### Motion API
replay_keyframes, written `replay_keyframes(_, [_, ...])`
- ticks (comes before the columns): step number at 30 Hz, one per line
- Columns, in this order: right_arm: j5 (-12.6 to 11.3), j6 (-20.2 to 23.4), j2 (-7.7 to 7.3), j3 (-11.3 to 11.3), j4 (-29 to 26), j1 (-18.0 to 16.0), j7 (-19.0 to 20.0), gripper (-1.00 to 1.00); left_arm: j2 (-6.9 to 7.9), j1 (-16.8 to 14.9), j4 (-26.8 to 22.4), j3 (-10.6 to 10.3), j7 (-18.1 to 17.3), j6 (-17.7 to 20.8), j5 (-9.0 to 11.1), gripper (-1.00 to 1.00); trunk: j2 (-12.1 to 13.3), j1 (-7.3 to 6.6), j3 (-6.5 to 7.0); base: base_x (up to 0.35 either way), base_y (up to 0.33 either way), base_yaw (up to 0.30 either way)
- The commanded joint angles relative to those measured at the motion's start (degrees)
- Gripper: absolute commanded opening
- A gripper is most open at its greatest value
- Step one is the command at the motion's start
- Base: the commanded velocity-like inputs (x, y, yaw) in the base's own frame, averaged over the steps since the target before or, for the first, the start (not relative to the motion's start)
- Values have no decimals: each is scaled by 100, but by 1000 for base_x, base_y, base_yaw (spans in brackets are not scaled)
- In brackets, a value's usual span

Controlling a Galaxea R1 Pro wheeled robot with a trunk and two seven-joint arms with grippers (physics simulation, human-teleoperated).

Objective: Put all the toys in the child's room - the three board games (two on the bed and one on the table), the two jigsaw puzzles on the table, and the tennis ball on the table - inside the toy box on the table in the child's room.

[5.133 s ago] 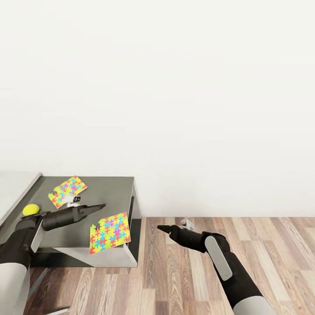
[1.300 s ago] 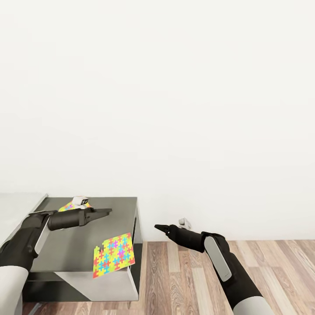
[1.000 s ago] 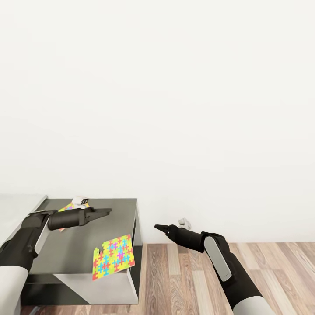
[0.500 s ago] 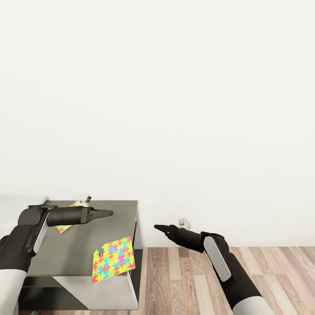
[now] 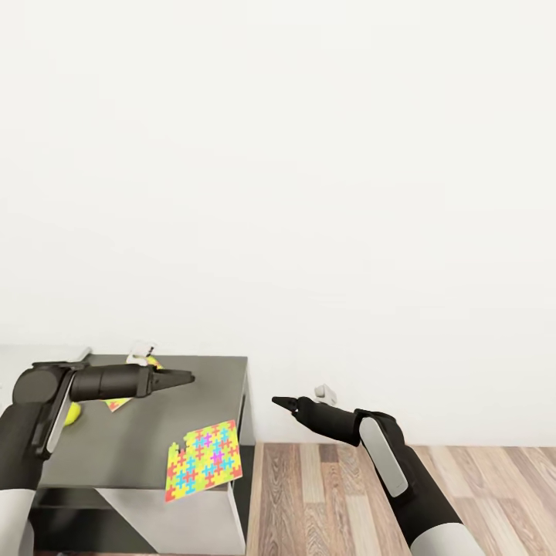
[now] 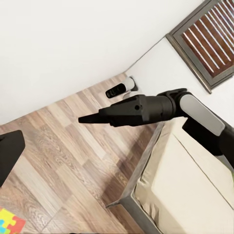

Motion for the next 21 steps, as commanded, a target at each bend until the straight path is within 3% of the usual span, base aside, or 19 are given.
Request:
replay_keyframes(1, [18, 23, 2, -8, -2, -4, 21, 100, 7, 5, -17, 25, -40, 60, -40, 100, -48, 24, -17, 0, 0, 69])
replay_keyframes(21, [21, 23, 2, -6, -2, -4, 16, 100, -6, 146, -243, 47, -40, 60, -20, 100, -850, 463, -185, 0, 0, 69])
